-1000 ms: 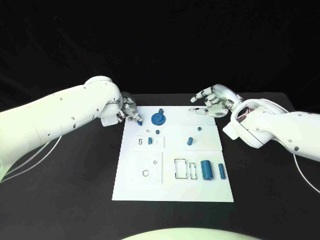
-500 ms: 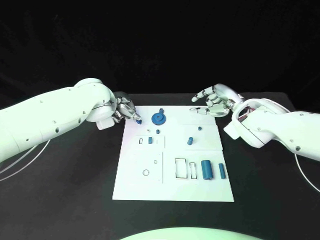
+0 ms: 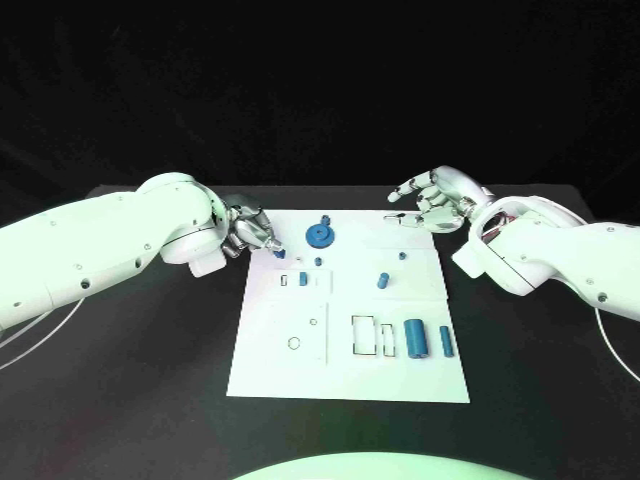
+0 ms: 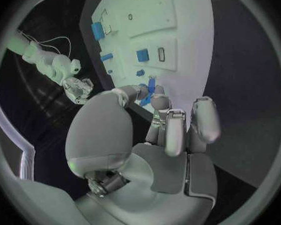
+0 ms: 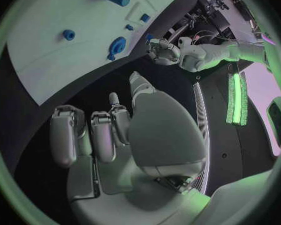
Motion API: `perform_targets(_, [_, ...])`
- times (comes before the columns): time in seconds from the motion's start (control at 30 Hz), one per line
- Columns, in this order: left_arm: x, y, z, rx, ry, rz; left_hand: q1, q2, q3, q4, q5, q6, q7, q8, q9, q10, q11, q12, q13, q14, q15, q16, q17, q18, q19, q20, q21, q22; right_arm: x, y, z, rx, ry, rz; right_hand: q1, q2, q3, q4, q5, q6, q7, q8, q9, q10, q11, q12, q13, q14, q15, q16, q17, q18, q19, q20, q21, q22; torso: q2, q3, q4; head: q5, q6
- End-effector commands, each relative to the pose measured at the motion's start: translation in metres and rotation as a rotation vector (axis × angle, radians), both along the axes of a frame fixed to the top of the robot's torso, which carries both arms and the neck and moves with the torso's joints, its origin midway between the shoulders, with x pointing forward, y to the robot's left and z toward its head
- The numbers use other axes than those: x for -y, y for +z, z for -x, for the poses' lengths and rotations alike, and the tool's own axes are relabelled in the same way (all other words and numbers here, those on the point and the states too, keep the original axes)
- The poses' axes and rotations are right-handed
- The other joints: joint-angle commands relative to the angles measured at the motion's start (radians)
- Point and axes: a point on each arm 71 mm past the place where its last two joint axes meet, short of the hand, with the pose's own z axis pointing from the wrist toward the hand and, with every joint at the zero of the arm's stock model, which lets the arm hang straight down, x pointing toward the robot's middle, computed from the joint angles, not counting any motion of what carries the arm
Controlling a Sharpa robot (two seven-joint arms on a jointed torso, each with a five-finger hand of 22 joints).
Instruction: Assemble the parts on the task board
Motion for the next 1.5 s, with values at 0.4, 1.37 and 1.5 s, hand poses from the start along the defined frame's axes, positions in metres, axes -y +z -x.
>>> perform_targets(0.4, [0.007,-0.014,0.012,-0.046,-0.055,-0.048,-0.005,0.007,0.207,-0.214,0.008,0.015,-0.005,0.002,0.062,0.010,0.002,0.007,0.006,0.074,-0.008,0.006,0.155,-0.007,0.008,-0.001,0.006,0.004,-0.002,-0.002,0.001,0.010,0.017,0.007,-0.002,-0.001,-0.005,-0.001,-0.001,-0.002,-0.001,0.007,-0.001,-0.001,-0.002,0.001,0.053,0.078,-0.002,-0.005,0.153,0.012,0.022,0.001,-0.005,0.162,0.000,0.0003,-0.0012,0.005,0.001])
perform_targets(1.37, [0.016,-0.023,0.017,-0.055,-0.126,-0.136,-0.006,0.007,0.207,-0.215,0.009,0.016,-0.005,0.001,0.062,0.010,0.002,0.006,0.006,0.074,-0.008,0.006,0.155,-0.007,0.008,-0.002,0.006,0.004,-0.002,-0.003,0.002,0.007,0.022,0.007,-0.002,-0.001,-0.005,-0.001,-0.001,-0.002,-0.002,0.008,-0.001,0.000,-0.002,0.001,0.053,0.078,-0.002,-0.005,0.154,0.012,0.022,0.001,-0.005,0.162,0.000,-0.0002,0.0007,0.004,-0.009])
perform_targets(1.5, [0.016,-0.025,0.017,-0.054,-0.123,-0.137,-0.007,0.006,0.207,-0.215,0.011,0.017,-0.005,0.001,0.063,0.011,0.001,0.005,0.006,0.075,-0.008,0.006,0.156,-0.007,0.007,-0.002,0.006,0.005,-0.002,-0.003,0.002,0.007,0.022,0.007,-0.002,-0.001,-0.005,-0.001,-0.001,-0.002,-0.002,0.008,-0.001,0.000,-0.002,0.001,0.053,0.078,-0.002,-0.005,0.154,0.012,0.022,0.001,-0.005,0.162,0.000,-0.0001,0.0011,0.004,-0.009])
